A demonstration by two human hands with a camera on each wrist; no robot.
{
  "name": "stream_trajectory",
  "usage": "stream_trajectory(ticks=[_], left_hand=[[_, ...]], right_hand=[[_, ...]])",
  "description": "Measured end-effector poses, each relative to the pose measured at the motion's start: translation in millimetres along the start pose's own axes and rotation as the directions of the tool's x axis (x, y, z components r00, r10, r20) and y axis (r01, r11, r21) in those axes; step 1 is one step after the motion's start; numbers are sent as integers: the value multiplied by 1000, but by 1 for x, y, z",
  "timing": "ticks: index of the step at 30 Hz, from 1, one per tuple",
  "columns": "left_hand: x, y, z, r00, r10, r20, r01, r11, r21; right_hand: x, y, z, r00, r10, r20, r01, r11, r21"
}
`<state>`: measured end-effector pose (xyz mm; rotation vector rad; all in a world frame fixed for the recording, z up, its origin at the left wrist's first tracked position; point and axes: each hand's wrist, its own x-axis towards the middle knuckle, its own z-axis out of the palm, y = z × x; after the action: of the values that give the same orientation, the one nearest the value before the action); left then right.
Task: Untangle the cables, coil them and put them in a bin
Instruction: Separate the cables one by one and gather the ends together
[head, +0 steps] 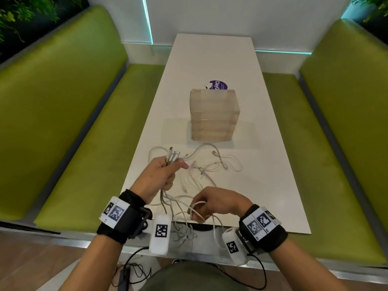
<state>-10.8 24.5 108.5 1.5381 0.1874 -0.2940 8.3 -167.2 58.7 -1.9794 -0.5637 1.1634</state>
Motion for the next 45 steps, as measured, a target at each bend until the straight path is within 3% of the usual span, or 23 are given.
stream_trajectory(ticks=[6,11,16,18,27,31,33,37,41,45], left_hand=[[-6,8,-17,996,32,-82,-39,996,-83],[-7,15,-30,992,42,-117,-58,989,-137],[-6,14,-26,994,37,-100,-51,989,-135],[-6,13,-23,995,34,-93,-46,989,-138],[-9,15,-21,995,26,-101,-43,985,-169],[-10,14,-20,994,20,-110,-41,981,-192],[-9,13,-20,993,20,-114,-42,980,-197],[-10,11,-20,994,17,-110,-39,980,-196],[-10,6,-19,991,14,-130,-39,981,-188],[-12,-1,-21,989,4,-148,-40,970,-242]], right_hand=[[-4,26,10,988,136,-76,-125,984,130],[-7,45,22,968,251,-7,-251,968,11],[-6,47,23,979,204,-14,-195,912,-361],[-8,43,19,978,207,12,-182,886,-427],[3,39,3,976,142,-164,-176,960,-216],[22,35,-1,903,29,-429,-135,966,-220],[33,27,-1,867,-33,-498,-100,966,-237],[69,11,6,884,-100,-457,-78,932,-354],[97,11,19,893,28,-450,-238,876,-418],[93,13,15,876,22,-481,-288,825,-487]])
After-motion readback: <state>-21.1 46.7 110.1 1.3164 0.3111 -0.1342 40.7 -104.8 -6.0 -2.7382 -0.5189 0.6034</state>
